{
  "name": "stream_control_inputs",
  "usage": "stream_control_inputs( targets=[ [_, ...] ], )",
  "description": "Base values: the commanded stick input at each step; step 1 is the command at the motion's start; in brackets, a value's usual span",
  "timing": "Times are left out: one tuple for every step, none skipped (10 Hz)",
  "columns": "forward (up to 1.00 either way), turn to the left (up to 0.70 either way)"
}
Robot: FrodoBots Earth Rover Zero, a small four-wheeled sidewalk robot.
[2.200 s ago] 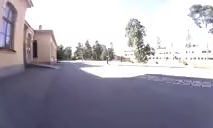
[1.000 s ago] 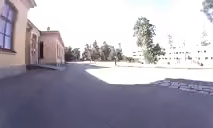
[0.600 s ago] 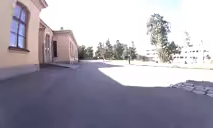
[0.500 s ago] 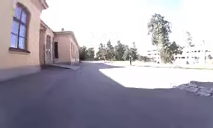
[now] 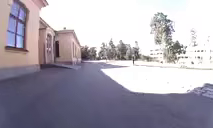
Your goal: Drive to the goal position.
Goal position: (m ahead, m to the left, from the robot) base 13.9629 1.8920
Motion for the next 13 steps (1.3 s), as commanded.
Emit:
stream_control_inputs(
  targets=[
    [0.70,0.00],
    [0.70,0.01],
    [0.70,0.14],
    [0.70,0.34],
    [0.70,0.25],
    [0.70,0.00],
    [0.70,0.00],
    [0.70,0.00],
    [0.70,0.00],
    [0.70,0.00],
    [0.70,0.00],
    [0.70,0.00],
    [0.70,0.00]
  ],
)
